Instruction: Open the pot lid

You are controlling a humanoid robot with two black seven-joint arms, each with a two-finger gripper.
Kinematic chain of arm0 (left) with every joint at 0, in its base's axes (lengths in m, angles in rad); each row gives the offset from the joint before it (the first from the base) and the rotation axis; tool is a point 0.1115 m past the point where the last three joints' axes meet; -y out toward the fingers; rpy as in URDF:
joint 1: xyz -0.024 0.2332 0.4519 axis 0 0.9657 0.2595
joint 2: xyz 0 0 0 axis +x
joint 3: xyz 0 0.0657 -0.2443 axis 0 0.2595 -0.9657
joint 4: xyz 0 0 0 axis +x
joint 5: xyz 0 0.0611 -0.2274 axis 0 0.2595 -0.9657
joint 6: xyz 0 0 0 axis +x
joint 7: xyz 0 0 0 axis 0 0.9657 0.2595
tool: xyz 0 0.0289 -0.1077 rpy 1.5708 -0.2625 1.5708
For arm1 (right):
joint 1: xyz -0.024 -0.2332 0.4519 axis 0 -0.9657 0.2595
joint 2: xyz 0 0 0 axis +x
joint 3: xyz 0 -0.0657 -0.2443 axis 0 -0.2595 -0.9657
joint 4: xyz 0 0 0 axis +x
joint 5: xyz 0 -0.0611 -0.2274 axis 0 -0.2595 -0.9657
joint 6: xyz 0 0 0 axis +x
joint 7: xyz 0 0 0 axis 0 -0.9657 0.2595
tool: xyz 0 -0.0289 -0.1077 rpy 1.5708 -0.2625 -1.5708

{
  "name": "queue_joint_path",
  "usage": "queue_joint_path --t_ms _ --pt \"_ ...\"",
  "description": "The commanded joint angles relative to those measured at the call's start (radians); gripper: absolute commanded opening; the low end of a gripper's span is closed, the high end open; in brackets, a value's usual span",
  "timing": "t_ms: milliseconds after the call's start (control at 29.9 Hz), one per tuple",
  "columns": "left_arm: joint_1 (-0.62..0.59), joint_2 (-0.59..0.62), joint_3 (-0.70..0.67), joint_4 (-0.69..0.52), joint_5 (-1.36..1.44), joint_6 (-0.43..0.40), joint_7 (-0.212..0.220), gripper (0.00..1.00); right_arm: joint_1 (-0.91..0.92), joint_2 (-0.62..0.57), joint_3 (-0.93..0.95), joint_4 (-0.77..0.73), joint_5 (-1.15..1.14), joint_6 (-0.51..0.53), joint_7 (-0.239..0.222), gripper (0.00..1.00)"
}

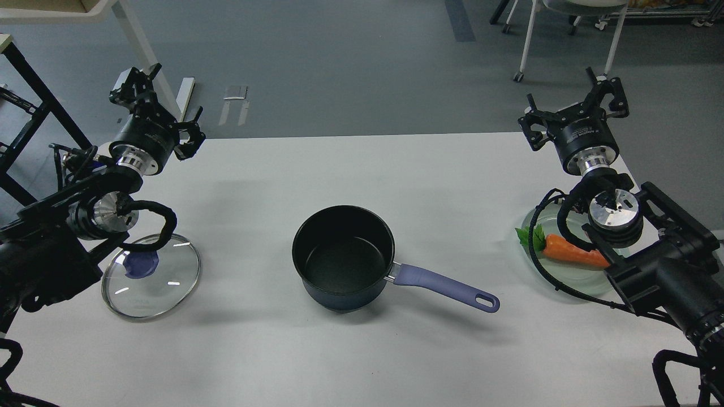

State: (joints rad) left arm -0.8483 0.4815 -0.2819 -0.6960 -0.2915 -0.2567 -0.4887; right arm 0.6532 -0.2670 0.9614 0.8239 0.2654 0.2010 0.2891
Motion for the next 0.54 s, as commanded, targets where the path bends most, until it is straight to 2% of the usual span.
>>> queue_joint_path --t_ms 0,502 --pt "0.0 0.002 -0.006 -0.005 0.002 -0.012 0.0 1.0 -0.003 0.0 -0.006 -0.002 0.011 0.011 -0.004 1.0" --pt "-0.003 0.014 -0.016 -0.033 0.003 -0.022 0.0 1.0 0.091 0.015 -0.026 -0.022 0.0 0.005 -0.007 1.0"
